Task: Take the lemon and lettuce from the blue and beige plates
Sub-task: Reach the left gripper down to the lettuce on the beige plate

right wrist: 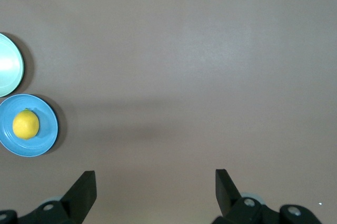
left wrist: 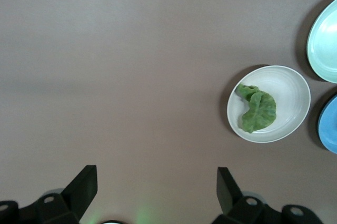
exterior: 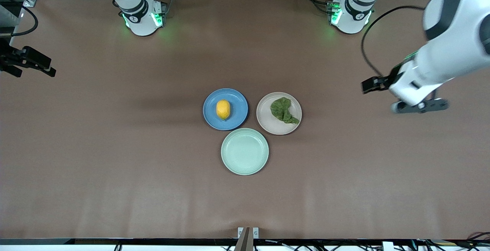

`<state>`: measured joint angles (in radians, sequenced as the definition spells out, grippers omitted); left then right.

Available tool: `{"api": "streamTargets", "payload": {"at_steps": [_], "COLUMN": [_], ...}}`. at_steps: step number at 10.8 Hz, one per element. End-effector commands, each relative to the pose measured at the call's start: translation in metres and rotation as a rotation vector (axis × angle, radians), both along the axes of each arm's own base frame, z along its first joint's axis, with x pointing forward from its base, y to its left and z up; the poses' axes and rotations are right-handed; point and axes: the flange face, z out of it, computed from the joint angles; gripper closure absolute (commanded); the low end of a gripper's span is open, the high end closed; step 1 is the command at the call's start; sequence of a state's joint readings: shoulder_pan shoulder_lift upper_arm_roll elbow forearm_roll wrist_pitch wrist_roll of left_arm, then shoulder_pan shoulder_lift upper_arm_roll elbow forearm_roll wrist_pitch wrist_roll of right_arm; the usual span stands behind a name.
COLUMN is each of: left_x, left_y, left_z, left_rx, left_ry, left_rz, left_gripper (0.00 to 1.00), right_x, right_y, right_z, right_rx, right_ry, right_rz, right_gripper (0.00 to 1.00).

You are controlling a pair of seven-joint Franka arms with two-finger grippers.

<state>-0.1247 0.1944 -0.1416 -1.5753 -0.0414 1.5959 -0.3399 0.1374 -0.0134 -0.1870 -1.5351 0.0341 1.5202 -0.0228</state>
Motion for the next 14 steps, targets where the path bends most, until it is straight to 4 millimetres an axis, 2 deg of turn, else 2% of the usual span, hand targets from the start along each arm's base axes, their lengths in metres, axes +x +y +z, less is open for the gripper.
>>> {"api": "streamTargets", "payload": {"at_steps": [1, 3, 5, 7, 9, 11, 12, 14], "left_x": [0.003, 0.005, 0.004, -0.005, -0.015, -0.022, -0.024, -0.031], "left_y": [-0.048, -0.090, -0.132, -0.174, -0.198, -0.211, -0.213, -0.220], "left_z": [-0.044, -0.092, -0.138, -0.187, -0.228, -0.255, -0.270, -0.297], "left_rx": [0.002, 0.026, 0.038, 0.056, 0.078, 0.089, 0.099, 0.112], "left_ry": [0.018, 0.031, 0.027, 0.029, 0.047, 0.056, 0.066, 0.080], "left_rz": [0.061, 0.121, 0.182, 0.242, 0.265, 0.287, 0.285, 0.297], "left_gripper": [0.00, 0.00, 0.00, 0.00, 0.00, 0.00, 0.00, 0.07], "right_x": [0.003, 0.003, 0.003, 0.006, 0.005, 0.005, 0.005, 0.005], "right_y": [-0.001, 0.005, 0.003, 0.003, 0.006, -0.002, -0.003, -0.001], "right_z": [0.001, 0.001, 0.003, -0.002, -0.002, -0.002, -0.002, -0.002], "right_rx": [-0.009, -0.009, -0.011, -0.012, -0.009, -0.009, -0.007, -0.007], "right_ry": [0.008, 0.008, 0.005, 0.013, 0.014, 0.016, 0.014, 0.014], "right_rz": [-0.019, -0.007, -0.012, -0.015, -0.008, -0.016, -0.019, -0.016], "right_gripper": [0.00, 0.00, 0.00, 0.00, 0.00, 0.00, 0.00, 0.00]}}
